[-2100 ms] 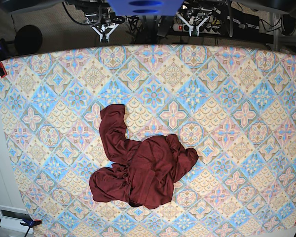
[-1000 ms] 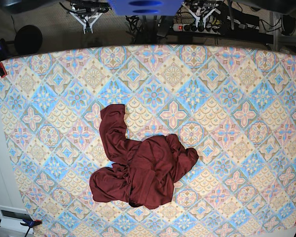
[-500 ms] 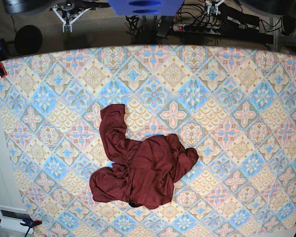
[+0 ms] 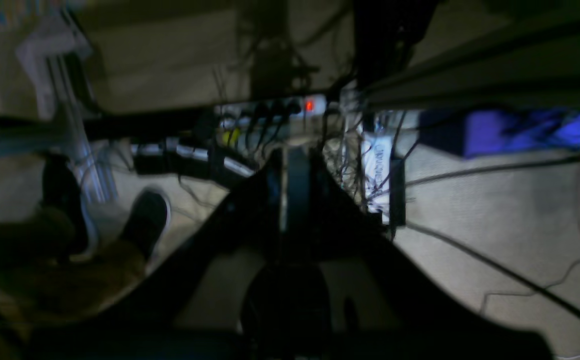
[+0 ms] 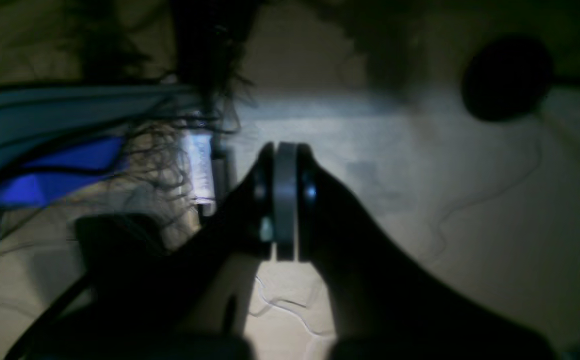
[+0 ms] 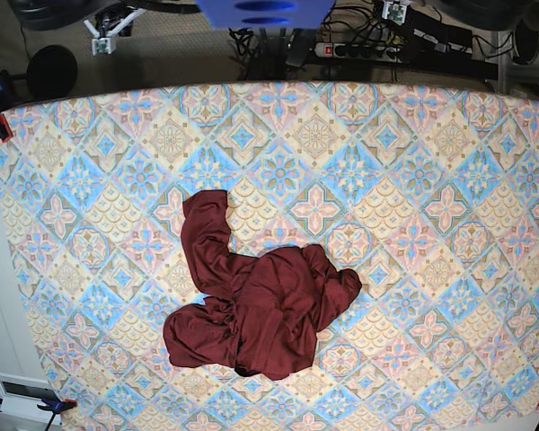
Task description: Layout the t-shirt on the table in an organized manner, then fold the t-shirt properly
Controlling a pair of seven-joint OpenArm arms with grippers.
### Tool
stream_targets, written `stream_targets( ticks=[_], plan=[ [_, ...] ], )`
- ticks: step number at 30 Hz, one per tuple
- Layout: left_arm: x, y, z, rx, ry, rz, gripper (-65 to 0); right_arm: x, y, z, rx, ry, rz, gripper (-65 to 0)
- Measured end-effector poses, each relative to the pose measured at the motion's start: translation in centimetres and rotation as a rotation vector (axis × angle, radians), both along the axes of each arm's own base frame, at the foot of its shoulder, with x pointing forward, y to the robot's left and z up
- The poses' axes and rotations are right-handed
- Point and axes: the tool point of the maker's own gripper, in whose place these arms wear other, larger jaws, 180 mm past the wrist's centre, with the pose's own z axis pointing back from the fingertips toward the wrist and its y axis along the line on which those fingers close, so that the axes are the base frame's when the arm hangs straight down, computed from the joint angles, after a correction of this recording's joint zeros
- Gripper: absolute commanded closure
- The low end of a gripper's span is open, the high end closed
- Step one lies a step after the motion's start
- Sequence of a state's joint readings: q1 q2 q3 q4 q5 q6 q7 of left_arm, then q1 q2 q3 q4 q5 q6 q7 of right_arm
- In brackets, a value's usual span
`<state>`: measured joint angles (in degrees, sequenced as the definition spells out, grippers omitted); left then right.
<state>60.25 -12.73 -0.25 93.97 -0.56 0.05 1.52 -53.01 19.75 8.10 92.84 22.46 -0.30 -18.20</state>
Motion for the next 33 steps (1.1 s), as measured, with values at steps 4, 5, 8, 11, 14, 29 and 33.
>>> stream_targets(
  ticks=[4,5,8,11,14,29,33],
  plan=[
    [2.3,-0.6,3.2,-0.012,-0.088,-0.02,-0.2,4.6,-2.5,5.3,-0.085,-0.131,-0.014,0.0],
    [3.0,-1.0,4.0,-0.022,-0.113,-0.025,-0.2,5.8,-2.0,6.5,-0.078,-0.172,-0.018,0.0],
    [4.6,-1.9,6.0,-0.049,-0.172,-0.05,-0.2,7.1,0.1,8.6,-0.03,-0.221,-0.029,0.0],
    [5.7,-1.5,7.0,-0.028,-0.175,-0.062,-0.2,7.3,-0.8,9.1,-0.063,-0.223,-0.031,0.0],
    [7.7,-1.8,7.2,-0.036,-0.196,-0.065,-0.2,7.4,-0.5,9.1,-0.053,-0.224,-0.02,0.0],
    [18.1,-2.2,9.2,-0.139,-0.379,0.037,-5.5,22.3,10.1,12.9,0.16,-0.569,0.186,0.0],
    [18.8,-2.4,9.4,-0.162,-0.391,0.052,-10.1,24.3,12.7,13.4,0.209,-0.599,0.217,-0.1]
  ],
)
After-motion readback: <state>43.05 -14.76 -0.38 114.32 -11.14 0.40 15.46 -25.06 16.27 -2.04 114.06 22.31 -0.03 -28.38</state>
